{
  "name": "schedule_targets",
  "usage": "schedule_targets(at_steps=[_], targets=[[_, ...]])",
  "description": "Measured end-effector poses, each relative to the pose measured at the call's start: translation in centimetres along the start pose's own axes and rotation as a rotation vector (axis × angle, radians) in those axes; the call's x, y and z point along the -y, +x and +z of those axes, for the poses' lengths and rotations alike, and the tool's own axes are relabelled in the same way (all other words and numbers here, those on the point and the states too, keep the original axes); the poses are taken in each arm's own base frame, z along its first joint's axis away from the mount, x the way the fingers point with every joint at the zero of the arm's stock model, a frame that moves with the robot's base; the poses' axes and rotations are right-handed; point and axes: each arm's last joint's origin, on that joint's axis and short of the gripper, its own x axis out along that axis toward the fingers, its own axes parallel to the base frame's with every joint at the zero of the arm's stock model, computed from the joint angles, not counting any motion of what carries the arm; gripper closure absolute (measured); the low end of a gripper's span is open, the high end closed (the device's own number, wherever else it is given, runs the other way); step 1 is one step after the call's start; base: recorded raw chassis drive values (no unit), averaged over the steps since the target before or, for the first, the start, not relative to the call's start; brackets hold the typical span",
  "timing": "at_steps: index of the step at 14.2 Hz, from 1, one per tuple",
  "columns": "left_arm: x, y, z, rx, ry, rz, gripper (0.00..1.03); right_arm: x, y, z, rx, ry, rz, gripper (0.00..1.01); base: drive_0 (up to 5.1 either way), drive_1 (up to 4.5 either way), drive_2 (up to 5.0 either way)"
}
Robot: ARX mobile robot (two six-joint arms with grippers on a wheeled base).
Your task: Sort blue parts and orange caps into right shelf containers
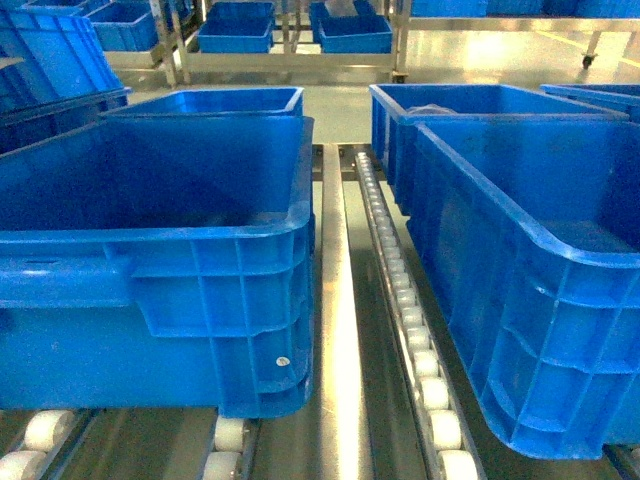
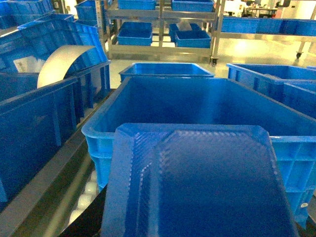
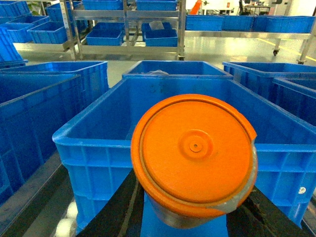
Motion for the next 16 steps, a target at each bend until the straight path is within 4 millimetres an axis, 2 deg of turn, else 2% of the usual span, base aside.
schedule_targets(at_steps=[10,11,12,14,16], targets=[[0.0,0.0,0.0,0.0,0.0,0.0,0.6,0.0,0.0,0.0,0.0,0.0,0.0,0.61,0.0,0.0,0.0],[0.1,0.0,0.1,0.013,0.005,-0.005,0.6,0.0,0.0,0.2,0.028,-0.017,0.008,0.61,0.0,0.0,0.0],[0.4,0.1,0.5,0.047,0.007,-0.016,0.6,-0.2,-0.1,1.4,0.155,-0.073,0.029,0.61,0.0,0.0,0.0],[1.0,1.1,1.0,0.063,0.022,-0.052,0.6,-0.7,0.4,1.9,0.182,-0.116,0.081,0.61,0.0,0.0,0.0],[1.5,4.5,4.1,0.144,0.035,-0.068,0.6,-0.1,3.8,4.8,0.23,-0.153,0.1,0.61,0.0,0.0,0.0]])
